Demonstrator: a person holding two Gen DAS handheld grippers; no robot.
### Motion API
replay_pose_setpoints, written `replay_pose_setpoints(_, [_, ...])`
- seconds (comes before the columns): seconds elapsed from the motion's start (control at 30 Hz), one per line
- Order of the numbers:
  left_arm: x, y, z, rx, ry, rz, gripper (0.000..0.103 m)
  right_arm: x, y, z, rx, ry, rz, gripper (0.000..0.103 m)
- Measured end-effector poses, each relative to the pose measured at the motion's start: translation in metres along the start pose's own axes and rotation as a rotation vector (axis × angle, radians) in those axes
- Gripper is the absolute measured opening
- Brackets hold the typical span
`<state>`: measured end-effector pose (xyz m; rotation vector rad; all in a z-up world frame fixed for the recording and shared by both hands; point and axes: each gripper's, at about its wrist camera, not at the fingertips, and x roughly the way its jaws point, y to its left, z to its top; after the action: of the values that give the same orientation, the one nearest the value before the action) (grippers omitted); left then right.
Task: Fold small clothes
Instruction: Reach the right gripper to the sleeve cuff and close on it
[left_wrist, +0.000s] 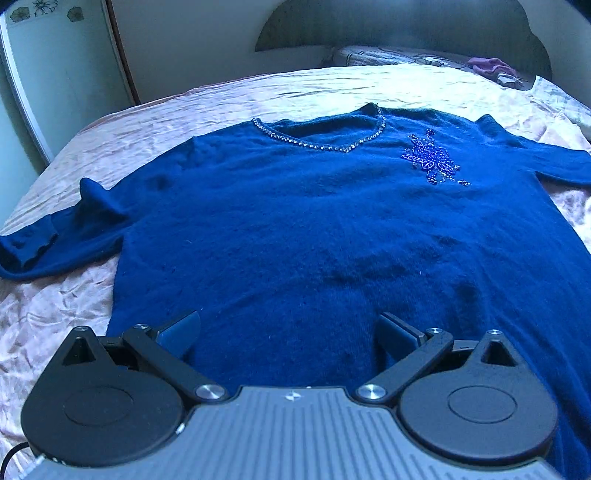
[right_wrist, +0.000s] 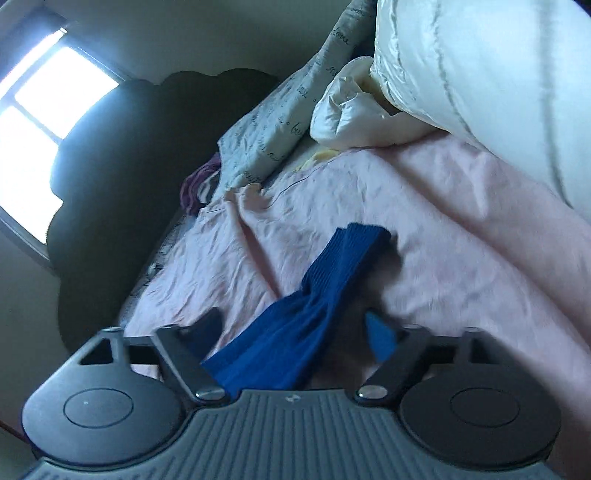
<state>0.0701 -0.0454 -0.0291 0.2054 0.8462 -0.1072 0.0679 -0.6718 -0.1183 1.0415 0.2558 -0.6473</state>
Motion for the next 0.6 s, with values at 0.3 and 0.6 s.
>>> replay_pose_setpoints(0.3, [0.008,0.0,0.003,0.002,0.012,-0.001,0.103,0.018,-0.008,0.007,0.059,-0.027,-0.069,0.017])
replay_pose_setpoints(0.6, [0.002,0.005,0.004,-0.012,-0.013,-0.007,0.102,-0.006,0.017,0.002,-0.019,-0.062,0.042,0.012])
